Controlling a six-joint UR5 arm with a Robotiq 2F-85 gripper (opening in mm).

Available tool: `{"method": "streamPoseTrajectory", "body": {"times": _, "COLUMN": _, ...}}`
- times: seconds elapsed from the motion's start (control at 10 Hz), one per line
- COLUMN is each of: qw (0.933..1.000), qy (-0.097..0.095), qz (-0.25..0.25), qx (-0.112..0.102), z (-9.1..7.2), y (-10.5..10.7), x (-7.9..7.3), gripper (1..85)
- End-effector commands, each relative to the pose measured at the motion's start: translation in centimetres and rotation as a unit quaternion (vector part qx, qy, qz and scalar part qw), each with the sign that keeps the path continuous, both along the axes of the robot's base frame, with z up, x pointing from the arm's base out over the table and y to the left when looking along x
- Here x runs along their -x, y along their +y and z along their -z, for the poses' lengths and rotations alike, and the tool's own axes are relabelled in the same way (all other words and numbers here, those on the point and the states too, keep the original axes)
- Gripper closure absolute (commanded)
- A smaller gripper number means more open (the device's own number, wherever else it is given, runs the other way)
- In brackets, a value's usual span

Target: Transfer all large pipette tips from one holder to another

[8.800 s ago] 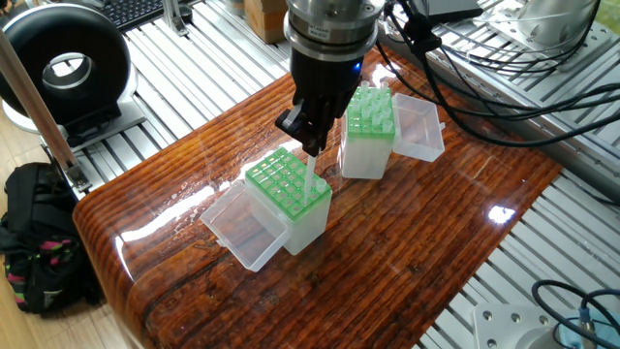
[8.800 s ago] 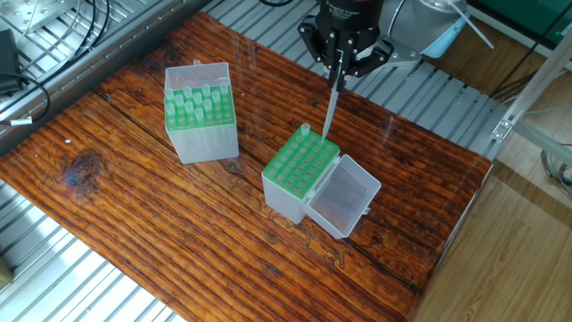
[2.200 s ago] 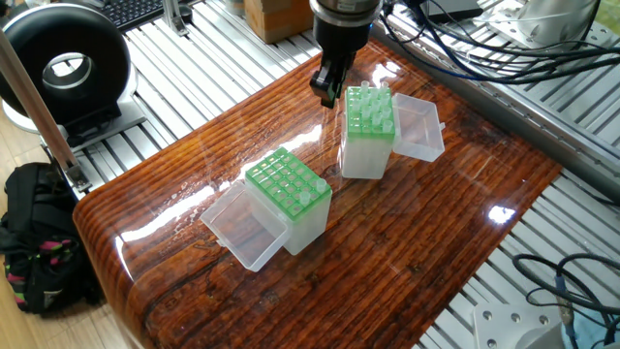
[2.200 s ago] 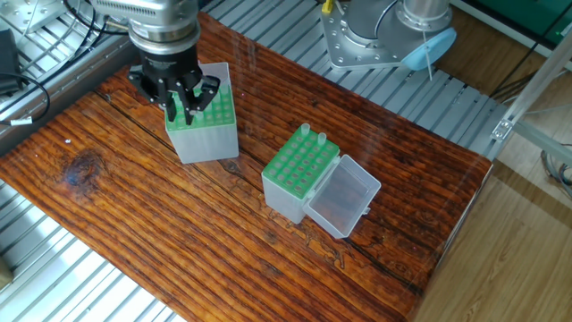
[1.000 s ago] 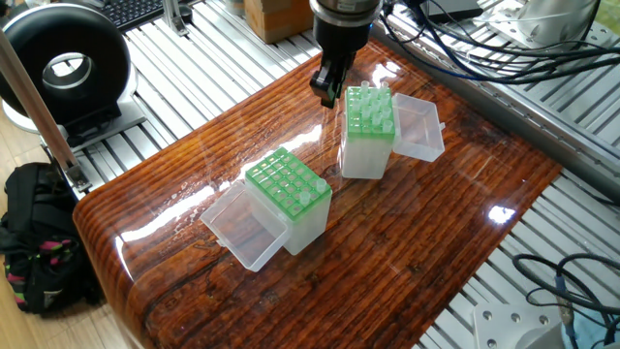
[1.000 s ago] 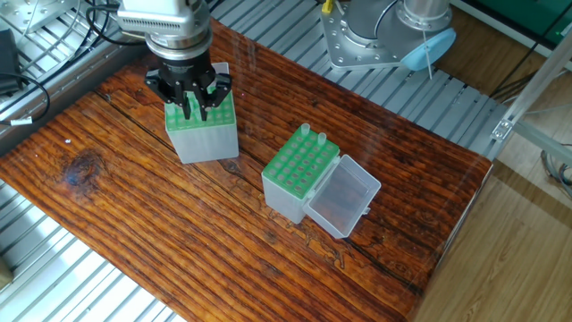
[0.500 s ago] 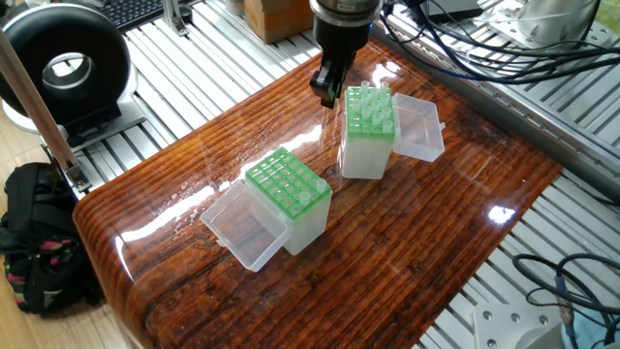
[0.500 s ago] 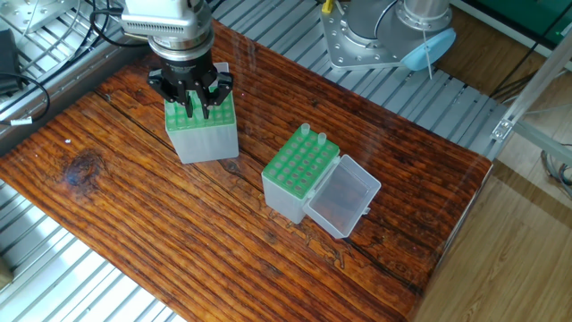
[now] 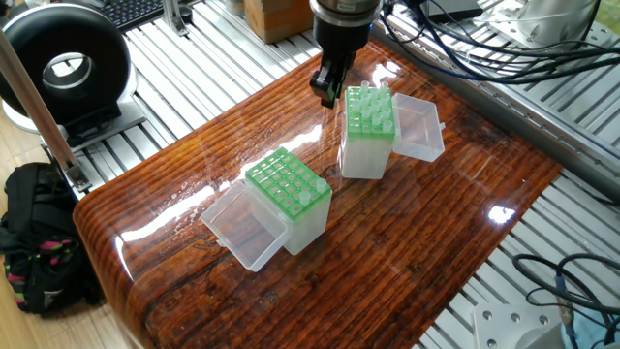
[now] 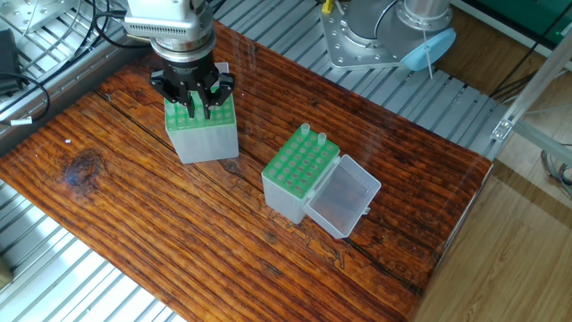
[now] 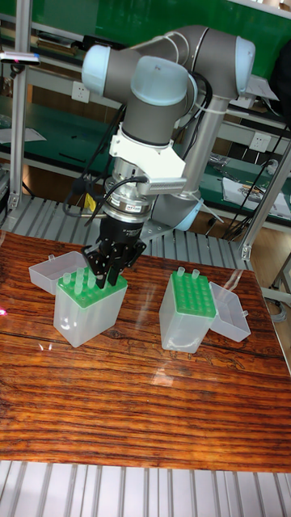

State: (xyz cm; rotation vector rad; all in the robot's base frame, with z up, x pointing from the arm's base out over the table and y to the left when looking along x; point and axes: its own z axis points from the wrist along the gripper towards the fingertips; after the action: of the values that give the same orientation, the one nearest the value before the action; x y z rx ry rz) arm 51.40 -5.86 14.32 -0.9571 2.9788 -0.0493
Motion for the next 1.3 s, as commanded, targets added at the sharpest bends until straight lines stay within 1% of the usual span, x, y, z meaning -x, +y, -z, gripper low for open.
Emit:
{"method": "streamPoseTrajectory", "body": {"times": 0.0, "qw": 1.0000, "qy": -0.002, "qz": 0.003, "qx": -0.006, "z": 0.12, "y": 0.17, "x": -0.03, "gripper": 56.3}}
{"method": "streamPoseTrajectory", "body": {"times": 0.3, "qw": 1.0000, "qy": -0.006, "qz": 0.006, "qx": -0.004, "z": 0.40, "y": 0.10, "x": -0.31, "gripper": 57.0}}
{"method": "streamPoseTrajectory", "body": {"times": 0.7, "qw": 0.9999, "qy": -0.008, "qz": 0.010, "qx": 0.002, "z": 0.23, "y": 0.09, "x": -0.54, "gripper": 57.7}}
{"method": "streamPoseTrajectory", "body": {"times": 0.9, "qw": 0.9999, "qy": -0.007, "qz": 0.013, "qx": 0.002, "z": 0.27, "y": 0.11, "x": -0.53, "gripper": 60.0}}
{"method": "streamPoseTrajectory", "body": {"times": 1.2, "qw": 0.9998, "qy": -0.006, "qz": 0.018, "qx": 0.001, "z": 0.27, "y": 0.33, "x": -0.54, "gripper": 61.3}}
